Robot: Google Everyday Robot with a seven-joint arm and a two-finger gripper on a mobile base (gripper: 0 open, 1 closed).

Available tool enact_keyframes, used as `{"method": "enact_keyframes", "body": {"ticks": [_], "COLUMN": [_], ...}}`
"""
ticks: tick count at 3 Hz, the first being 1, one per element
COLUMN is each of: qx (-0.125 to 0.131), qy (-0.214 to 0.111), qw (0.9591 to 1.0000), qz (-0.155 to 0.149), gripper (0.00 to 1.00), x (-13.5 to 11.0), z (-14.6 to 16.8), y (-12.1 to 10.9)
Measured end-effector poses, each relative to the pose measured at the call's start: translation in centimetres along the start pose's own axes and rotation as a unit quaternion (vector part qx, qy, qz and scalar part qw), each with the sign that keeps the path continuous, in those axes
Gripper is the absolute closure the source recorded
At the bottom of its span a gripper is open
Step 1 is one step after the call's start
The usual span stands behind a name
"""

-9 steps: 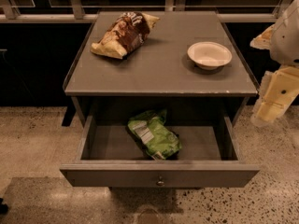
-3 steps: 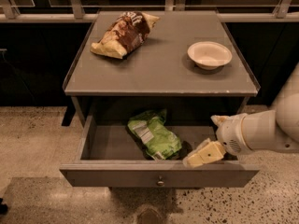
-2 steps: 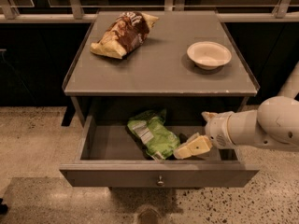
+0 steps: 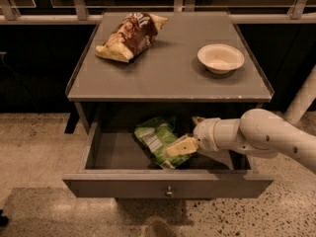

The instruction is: Pick green rice chip bag from top drawer and place on counter

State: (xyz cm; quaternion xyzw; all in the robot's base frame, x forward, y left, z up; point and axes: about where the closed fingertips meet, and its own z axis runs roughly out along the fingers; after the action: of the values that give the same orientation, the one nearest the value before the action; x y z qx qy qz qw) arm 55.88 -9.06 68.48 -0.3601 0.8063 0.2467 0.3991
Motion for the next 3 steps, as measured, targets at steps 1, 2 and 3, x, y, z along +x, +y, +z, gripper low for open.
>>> {"method": "enact_keyframes", "body": {"ticks": [1,2,3], "qx": [-0.001,0.031,0.034], "qy": [-0.01,0.031,0.033], "qw": [0.9999,0.9989,0.9988], "qz": [0.014,0.012,0.011], "gripper": [0.0,0.01,0.22], "x": [0.7,3.4,3.4], "z": [4.4,9.7,10.5], "y": [0.5,2.3,2.8]}}
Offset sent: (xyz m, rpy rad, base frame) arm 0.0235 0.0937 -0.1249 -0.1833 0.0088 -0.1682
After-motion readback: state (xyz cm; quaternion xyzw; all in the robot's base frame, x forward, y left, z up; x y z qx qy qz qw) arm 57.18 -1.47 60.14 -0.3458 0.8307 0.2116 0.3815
